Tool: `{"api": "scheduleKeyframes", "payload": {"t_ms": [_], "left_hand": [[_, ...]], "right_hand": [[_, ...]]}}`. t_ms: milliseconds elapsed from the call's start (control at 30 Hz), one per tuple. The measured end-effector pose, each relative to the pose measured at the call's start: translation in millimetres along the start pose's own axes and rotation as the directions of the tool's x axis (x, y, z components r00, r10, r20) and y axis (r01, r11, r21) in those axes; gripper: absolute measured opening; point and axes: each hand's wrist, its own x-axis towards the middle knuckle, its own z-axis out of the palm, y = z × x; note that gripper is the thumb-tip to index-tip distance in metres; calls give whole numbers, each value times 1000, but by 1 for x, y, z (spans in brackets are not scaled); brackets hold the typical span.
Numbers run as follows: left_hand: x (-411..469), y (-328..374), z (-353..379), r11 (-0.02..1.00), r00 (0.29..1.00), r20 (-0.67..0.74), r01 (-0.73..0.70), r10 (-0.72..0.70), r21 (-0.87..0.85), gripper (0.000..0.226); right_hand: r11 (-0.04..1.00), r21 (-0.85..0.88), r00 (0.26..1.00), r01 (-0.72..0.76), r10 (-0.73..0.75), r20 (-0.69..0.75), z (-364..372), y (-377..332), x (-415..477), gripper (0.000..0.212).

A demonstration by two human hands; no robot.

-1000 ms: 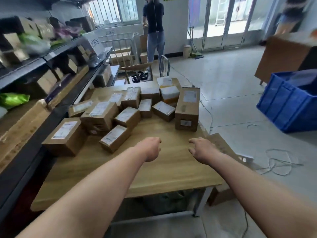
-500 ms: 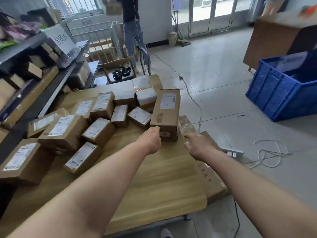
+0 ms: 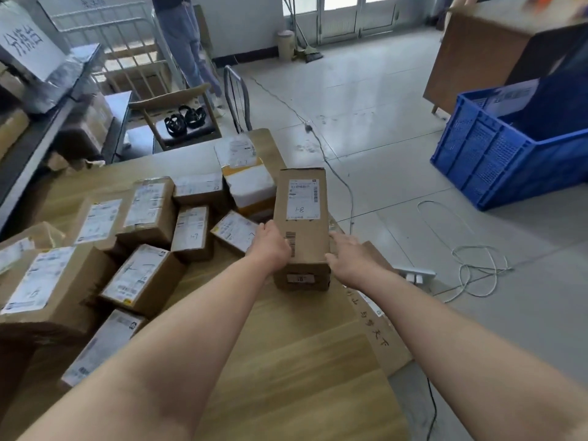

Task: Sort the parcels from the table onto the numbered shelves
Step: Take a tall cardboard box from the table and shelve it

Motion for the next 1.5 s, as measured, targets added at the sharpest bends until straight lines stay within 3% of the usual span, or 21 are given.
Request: {"api": "scheduleKeyframes", "payload": {"t_ms": [67,200,267,700,867,1067,1500], "left_hand": [[14,-4,3,1000,998,55,0,1,-29,47],[33,-17,12,999,989,143,-23,29,-40,80],[40,-22,15,996,986,161,-35,47,-79,86],[14,-27,21,996,980,196,1,18,-93,87],[-48,-35,37,988,974,215,93,-66,-120,85],[-141,-38,71,968,978,141,180,-157,-176,85],[-306,-75,113,822,898,-8,399,-440,-406,86]], "right_hand": [[999,24,999,-33,34,-31,10,-7,16,63],[995,6,995,-103,103,15,30,-11,38,67],[986,58,987,-155,153,42,37,-8,45,65],[988,0,988,-155,155,9,34,4,24,67],[998,-41,996,-44,47,75,35,29,-30,68],[991,-50,974,125,-113,199,33,58,-95,68],[902,-21,814,431,-378,441,61,63,-192,69]]}}
